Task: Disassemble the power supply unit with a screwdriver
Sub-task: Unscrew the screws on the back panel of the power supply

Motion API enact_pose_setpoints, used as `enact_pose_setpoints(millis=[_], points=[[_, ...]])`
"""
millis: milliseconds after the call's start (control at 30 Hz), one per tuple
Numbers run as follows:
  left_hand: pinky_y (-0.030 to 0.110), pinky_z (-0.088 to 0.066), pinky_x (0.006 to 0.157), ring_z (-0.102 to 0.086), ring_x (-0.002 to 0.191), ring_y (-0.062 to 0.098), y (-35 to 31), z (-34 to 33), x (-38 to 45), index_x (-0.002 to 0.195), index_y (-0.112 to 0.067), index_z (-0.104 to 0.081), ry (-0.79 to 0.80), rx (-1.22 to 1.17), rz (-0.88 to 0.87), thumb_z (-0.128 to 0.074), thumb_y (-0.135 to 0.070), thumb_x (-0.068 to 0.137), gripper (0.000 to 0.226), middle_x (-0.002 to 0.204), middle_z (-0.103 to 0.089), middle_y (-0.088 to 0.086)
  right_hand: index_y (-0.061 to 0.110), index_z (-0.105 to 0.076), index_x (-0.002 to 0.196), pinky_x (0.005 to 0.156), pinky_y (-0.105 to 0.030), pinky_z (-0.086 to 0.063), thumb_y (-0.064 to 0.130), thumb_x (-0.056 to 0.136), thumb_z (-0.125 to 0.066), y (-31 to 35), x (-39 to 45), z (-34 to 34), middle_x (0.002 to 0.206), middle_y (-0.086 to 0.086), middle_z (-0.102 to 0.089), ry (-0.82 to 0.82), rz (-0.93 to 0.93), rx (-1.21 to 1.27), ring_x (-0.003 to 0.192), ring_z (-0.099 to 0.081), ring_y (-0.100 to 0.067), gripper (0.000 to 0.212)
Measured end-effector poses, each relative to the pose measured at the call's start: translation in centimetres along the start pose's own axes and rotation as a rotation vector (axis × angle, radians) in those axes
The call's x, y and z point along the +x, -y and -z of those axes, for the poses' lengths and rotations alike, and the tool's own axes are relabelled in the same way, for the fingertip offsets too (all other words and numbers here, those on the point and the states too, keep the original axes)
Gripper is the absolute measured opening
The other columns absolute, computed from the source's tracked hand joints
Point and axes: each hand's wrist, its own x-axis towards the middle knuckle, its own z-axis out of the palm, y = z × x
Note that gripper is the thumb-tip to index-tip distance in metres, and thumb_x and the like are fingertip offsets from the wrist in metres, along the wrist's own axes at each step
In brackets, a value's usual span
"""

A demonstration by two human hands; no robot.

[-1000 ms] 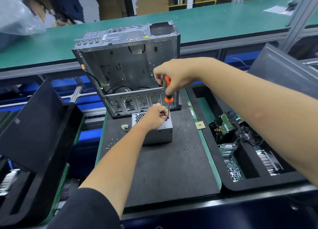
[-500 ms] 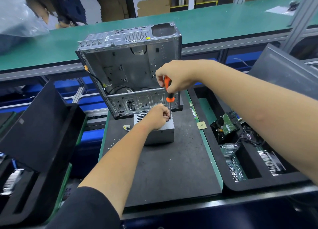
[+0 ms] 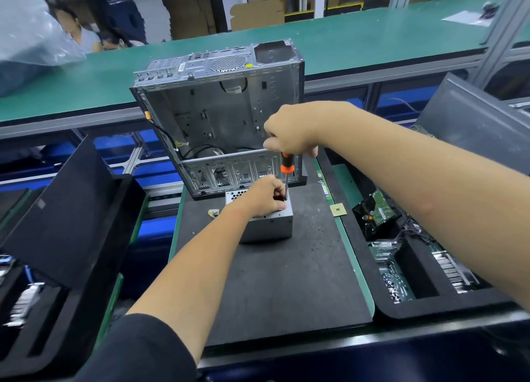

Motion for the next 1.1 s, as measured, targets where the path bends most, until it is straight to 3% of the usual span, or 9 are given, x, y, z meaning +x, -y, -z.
enact_pose_setpoints(millis=[167, 300, 433, 567, 700, 800, 933, 1033, 1100], points=[[0.023, -0.038, 0.074, -0.046, 0.079, 0.014, -0.3, -0.2, 0.0, 0.080, -0.013, -0.056, -0.003, 0.013, 0.023, -0.071, -0.004, 0.079, 0.018, 0.092, -0.046, 0.001, 0.011, -0.061, 0.095, 0.061, -0.027, -0.040, 0.017, 0.087, -0.057, -0.2, 0.1, -0.2, 0.089, -0.004, -0.066, -0.086, 0.076, 0.092, 0.077, -0.059, -0.021, 0.011], [0.025, -0.040, 0.078, -0.047, 0.084, 0.017, -0.2, -0.3, 0.1, 0.085, -0.008, -0.059, -0.007, 0.017, 0.030, -0.071, -0.002, 0.079, 0.014, 0.097, -0.048, 0.004, 0.018, -0.064, 0.093, 0.053, -0.024, -0.036, 0.008, 0.077, -0.062, -0.1, -0.6, 0.2, 0.089, 0.003, -0.063, -0.039, 0.093, 0.170, 0.071, -0.050, -0.006, 0.019], [0.027, -0.043, 0.076, -0.048, 0.081, 0.016, -0.1, -0.2, -0.1, 0.083, -0.012, -0.057, -0.015, -0.008, 0.009, -0.071, -0.003, 0.078, 0.018, 0.093, -0.047, 0.002, 0.012, -0.061, 0.097, 0.064, -0.031, -0.050, 0.021, 0.087, -0.056, -0.1, -0.2, -0.2, 0.089, -0.007, -0.069, -0.029, 0.026, 0.102, 0.074, -0.067, -0.020, 0.015], [0.030, -0.050, 0.062, -0.048, 0.070, 0.012, -0.3, -0.2, -0.2, 0.089, -0.007, -0.063, -0.018, -0.078, 0.016, -0.070, 0.002, 0.077, 0.016, 0.084, -0.048, 0.000, 0.010, -0.058, 0.095, 0.059, -0.029, -0.050, 0.020, 0.092, -0.048, -0.3, 0.1, -0.2, 0.080, -0.009, -0.069, -0.016, 0.008, 0.105, 0.057, -0.070, -0.020, 0.014], [0.028, -0.050, 0.053, -0.048, 0.059, 0.013, -0.6, 0.2, 0.0, 0.088, -0.003, -0.062, 0.016, -0.094, 0.061, -0.067, 0.005, 0.077, 0.015, 0.072, -0.047, -0.002, 0.015, -0.059, 0.089, 0.068, -0.035, -0.056, 0.017, 0.088, -0.054, -0.3, 0.2, -0.1, 0.078, -0.007, -0.068, -0.019, 0.040, 0.123, 0.070, -0.070, -0.023, 0.005], [0.032, -0.050, 0.064, -0.048, 0.065, 0.017, -0.8, 0.2, 0.3, 0.087, -0.003, -0.061, 0.027, -0.048, 0.063, -0.068, 0.005, 0.075, 0.015, 0.071, -0.047, -0.004, 0.015, -0.062, 0.092, 0.073, -0.039, -0.056, 0.015, 0.083, -0.057, -0.3, 0.2, -0.2, 0.089, -0.008, -0.070, -0.028, 0.057, 0.108, 0.084, -0.066, -0.025, 0.010], [0.030, -0.048, 0.068, -0.048, 0.067, 0.015, -1.2, 0.5, 0.9, 0.083, -0.010, -0.059, 0.075, 0.026, 0.078, -0.066, 0.004, 0.074, 0.017, 0.070, -0.046, -0.008, 0.016, -0.063, 0.094, 0.058, -0.028, -0.042, 0.014, 0.080, -0.063, -0.3, 0.1, -0.1, 0.085, 0.002, -0.061, -0.057, 0.081, 0.126, 0.077, -0.055, -0.018, 0.015], [0.032, -0.049, 0.072, -0.049, 0.071, 0.016, -1.2, 0.6, 1.3, 0.083, -0.011, -0.058, 0.113, 0.069, 0.088, -0.066, 0.001, 0.074, 0.017, 0.072, -0.046, -0.008, 0.014, -0.062, 0.093, 0.058, -0.028, -0.043, 0.035, 0.084, -0.065, -0.5, 0.1, -0.2, 0.081, 0.001, -0.064, -0.070, 0.054, 0.139, 0.072, -0.059, -0.013, 0.023], [0.033, -0.050, 0.074, -0.049, 0.072, 0.016, -1.1, 0.6, 1.4, 0.085, -0.011, -0.058, 0.124, 0.083, 0.092, -0.066, 0.000, 0.075, 0.017, 0.074, -0.046, -0.009, 0.010, -0.057, 0.090, 0.060, -0.031, -0.049, 0.047, 0.093, -0.048, -0.6, 0.3, -0.3, 0.078, -0.010, -0.068, -0.046, -0.024, 0.118, 0.064, -0.069, -0.024, 0.038]])
